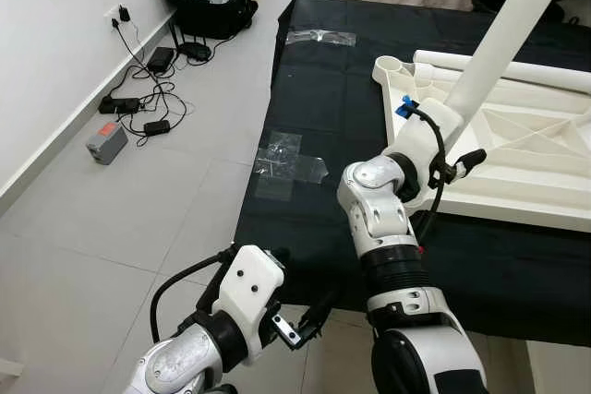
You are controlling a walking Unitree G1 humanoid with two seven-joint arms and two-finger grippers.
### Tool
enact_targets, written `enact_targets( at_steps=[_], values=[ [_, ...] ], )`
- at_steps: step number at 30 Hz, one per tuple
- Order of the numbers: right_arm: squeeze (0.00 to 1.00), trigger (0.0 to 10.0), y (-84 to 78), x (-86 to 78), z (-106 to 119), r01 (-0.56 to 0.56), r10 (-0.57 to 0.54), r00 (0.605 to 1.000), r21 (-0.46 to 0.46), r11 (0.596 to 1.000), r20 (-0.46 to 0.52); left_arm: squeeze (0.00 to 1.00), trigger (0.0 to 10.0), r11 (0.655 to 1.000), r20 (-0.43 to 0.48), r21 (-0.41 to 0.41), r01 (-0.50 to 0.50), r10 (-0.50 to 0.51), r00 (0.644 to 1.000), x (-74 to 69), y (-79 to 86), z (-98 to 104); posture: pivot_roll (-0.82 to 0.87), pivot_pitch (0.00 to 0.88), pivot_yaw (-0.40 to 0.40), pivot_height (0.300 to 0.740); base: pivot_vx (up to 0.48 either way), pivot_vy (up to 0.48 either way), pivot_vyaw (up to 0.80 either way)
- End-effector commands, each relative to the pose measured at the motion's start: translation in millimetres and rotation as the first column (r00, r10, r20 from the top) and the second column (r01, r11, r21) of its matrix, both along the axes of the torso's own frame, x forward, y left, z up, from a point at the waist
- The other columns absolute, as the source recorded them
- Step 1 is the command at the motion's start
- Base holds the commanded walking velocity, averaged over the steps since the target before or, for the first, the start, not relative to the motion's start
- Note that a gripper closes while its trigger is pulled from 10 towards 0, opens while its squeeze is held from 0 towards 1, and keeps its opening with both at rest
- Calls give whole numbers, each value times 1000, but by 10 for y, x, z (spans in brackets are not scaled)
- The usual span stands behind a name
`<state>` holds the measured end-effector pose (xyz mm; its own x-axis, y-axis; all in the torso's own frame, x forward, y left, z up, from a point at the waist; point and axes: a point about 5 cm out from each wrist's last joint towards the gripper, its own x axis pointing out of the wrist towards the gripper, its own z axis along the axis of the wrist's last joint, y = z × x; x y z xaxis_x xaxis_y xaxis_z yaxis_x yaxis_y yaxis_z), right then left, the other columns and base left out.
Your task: Building children table
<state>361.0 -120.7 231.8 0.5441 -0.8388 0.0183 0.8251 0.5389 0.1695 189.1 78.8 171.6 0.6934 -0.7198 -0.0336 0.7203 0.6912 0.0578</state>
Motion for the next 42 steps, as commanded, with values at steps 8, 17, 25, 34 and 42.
enact_targets(
  at_steps=[8,17,25,34,42],
  values=[
    [0,10000,112,-55,-2,-114,111,992,40,993,68,0,10000,1000,-6,12,-11,11,1000,-13,17,-40,94,216,-58,740,0,0,0],
    [0,10000,82,-88,45,-127,126,989,-3,992,81,0,10000,1000,-4,10,-14,14,1000,-5,23,-36,95,219,-54,740,0,0,0],
    [1000,10000,24,-143,13,-189,192,979,-50,981,74,0,10000,1000,-1,26,-13,13,1000,-4,33,-54,96,220,-49,740,0,0,0],
    [1000,10000,24,-165,15,-213,216,973,-49,976,83,0,10000,1000,-3,21,-16,16,1000,2,25,-59,96,219,-49,740,0,0,0],
    [1000,10000,-8,-226,25,-227,231,970,-56,972,79,0,10000,999,-4,25,-31,31,1000,11,54,-71,94,218,-48,740,0,0,0]
  ],
)
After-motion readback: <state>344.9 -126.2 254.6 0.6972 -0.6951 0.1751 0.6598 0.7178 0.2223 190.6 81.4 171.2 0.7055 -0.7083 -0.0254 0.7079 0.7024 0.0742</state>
